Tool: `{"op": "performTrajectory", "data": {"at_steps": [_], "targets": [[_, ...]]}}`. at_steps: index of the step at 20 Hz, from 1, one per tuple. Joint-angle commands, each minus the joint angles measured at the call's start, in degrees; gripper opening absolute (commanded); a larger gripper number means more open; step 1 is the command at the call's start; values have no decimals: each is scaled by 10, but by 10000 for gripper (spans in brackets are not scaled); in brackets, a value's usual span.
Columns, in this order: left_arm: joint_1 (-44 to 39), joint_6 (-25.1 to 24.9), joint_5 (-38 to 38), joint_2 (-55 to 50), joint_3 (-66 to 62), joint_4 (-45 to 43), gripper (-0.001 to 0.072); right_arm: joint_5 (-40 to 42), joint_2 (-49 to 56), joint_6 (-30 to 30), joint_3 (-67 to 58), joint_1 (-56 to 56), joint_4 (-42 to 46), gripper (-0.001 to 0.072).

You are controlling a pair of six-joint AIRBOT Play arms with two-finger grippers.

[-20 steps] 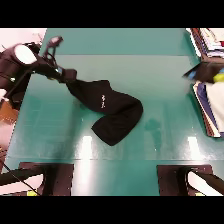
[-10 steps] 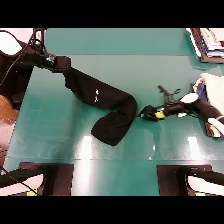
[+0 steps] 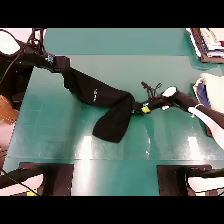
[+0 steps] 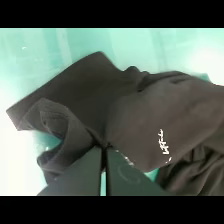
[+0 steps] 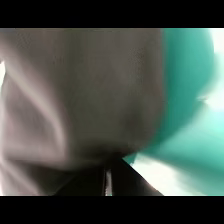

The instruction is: Fold the shirts.

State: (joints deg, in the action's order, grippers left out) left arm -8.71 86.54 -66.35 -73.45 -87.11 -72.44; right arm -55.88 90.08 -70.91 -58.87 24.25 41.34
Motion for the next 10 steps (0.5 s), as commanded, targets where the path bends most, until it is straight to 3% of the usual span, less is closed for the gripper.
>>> {"op": "performTrajectory", "data": {"at_steps": [1,4,10], "targets": [[1,0,30,46,-5,-39,23,-34,-47,-2,-64,-31,71,19],[0,0,38,122,-56,-52,23,-68,-142,-7,-148,-93,114,20],[0,0,37,239,-199,-26,24,-122,-295,-6,-323,-186,114,19]]}}
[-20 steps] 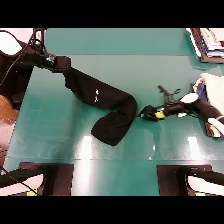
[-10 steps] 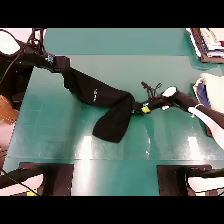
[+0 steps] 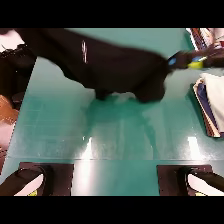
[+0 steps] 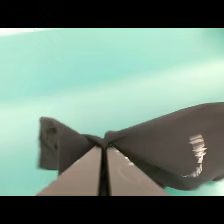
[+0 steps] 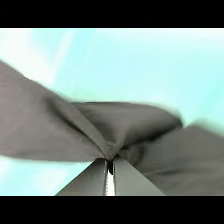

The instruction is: Fold the shirts.

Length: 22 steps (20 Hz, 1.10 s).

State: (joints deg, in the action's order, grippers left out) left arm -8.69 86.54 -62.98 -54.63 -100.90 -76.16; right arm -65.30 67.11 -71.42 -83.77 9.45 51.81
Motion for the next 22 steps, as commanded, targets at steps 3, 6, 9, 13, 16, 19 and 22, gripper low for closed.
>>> {"op": "performTrajectory", "data": {"at_steps": [3,6,9,13,16,19,22], "targets": [[0,0,-9,68,-127,33,23,-54,-115,-1,-136,-68,9,19],[0,0,-19,69,-184,62,23,-83,-153,-3,-178,-99,29,19],[0,0,-29,69,-188,70,23,-113,-178,-34,-201,-127,68,19],[0,0,-38,64,-112,30,23,-182,-163,-87,-191,-136,67,19],[0,0,-71,29,-14,-18,23,-199,-112,-120,-127,-80,68,19],[0,0,-89,-46,104,-18,24,-149,-38,-146,-33,9,112,19],[0,0,-12,-143,211,-23,24,-47,64,-153,45,83,140,19]]}}
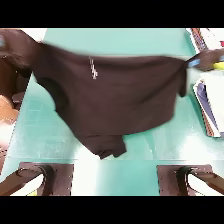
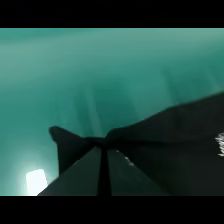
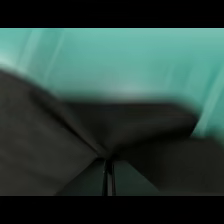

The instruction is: Fold the shirts.

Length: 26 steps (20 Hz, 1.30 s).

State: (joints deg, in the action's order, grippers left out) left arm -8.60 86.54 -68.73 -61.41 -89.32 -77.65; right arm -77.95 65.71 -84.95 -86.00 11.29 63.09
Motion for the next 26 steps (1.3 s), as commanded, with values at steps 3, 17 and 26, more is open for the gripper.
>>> {"op": "performTrajectory", "data": {"at_steps": [3,17,26], "targets": [[0,0,119,-193,112,-13,24,177,178,-17,77,93,24,19],[21,22,-42,-207,30,-92,551,69,278,-5,-126,16,25,402],[26,103,-17,59,473,77,552,89,77,17,98,-21,25,402]]}}
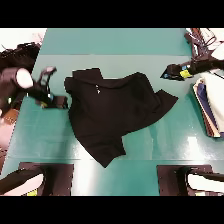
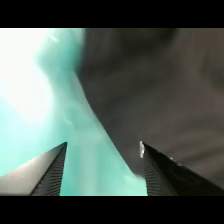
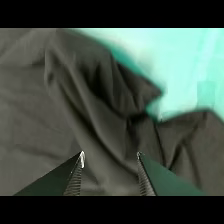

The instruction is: Fold the shirts.

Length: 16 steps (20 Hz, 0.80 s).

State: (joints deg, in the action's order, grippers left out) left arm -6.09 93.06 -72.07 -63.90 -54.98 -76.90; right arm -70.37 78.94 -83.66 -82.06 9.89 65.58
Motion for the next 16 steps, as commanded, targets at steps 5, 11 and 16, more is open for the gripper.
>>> {"op": "performTrajectory", "data": {"at_steps": [5,11,16], "targets": [[1,59,52,171,269,165,552,46,-105,4,97,-7,0,402],[1,17,176,170,339,262,550,45,-107,4,96,-7,-15,402],[-64,17,244,169,355,266,550,57,-107,3,96,-7,-16,402]]}}
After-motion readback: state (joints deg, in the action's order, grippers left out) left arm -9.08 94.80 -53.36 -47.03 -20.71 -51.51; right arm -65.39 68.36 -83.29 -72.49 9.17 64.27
